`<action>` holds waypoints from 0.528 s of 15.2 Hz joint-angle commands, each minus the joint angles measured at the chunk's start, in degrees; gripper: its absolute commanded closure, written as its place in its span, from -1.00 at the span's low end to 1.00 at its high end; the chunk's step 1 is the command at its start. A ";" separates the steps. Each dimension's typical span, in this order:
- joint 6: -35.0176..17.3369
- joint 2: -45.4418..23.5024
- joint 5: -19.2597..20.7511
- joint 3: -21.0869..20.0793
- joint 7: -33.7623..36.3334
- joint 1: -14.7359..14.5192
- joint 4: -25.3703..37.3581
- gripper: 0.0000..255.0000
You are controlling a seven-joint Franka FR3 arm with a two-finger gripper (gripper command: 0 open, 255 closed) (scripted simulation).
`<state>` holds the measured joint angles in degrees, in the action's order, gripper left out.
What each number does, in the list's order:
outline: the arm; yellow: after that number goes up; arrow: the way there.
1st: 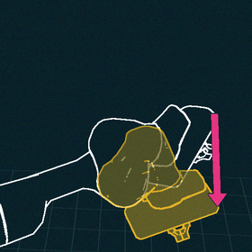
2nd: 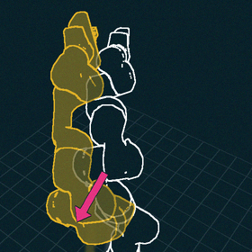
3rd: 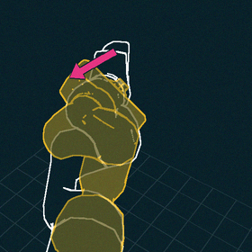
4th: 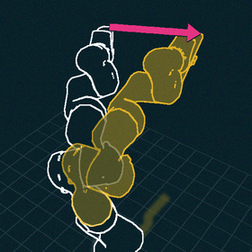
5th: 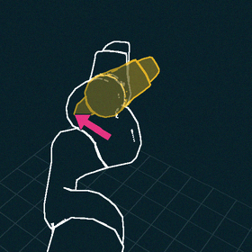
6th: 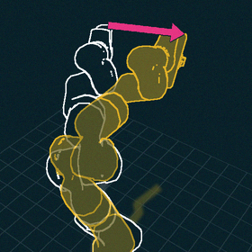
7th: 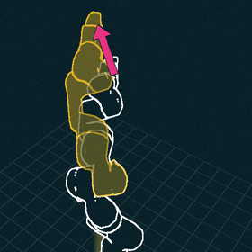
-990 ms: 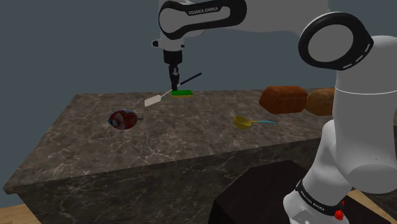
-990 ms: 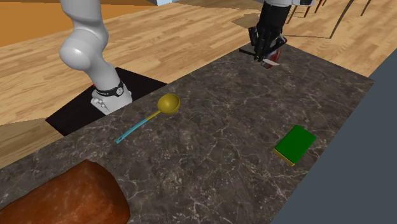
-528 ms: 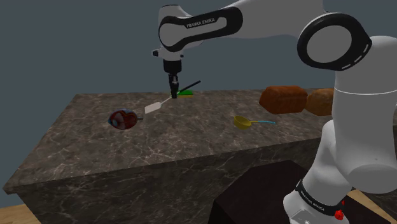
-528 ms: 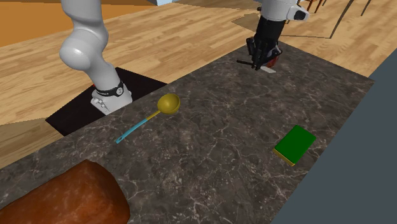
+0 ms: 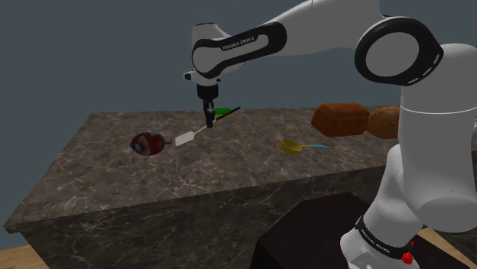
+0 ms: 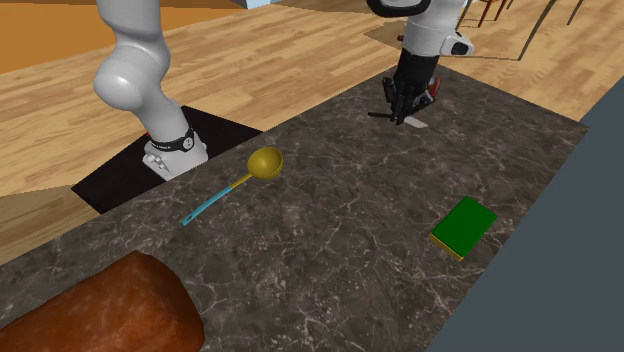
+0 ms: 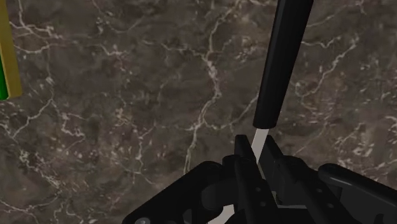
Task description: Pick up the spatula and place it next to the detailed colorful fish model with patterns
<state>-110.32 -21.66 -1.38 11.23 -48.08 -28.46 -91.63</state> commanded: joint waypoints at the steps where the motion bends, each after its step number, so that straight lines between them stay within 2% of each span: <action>1: -1.20 -0.66 -0.12 -0.07 0.05 -0.01 -0.52 1.00; 8: -5.85 -2.43 -0.46 -0.24 -0.01 0.06 -3.42 1.00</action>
<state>-115.46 -23.70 -1.77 11.03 -48.11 -28.39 -94.75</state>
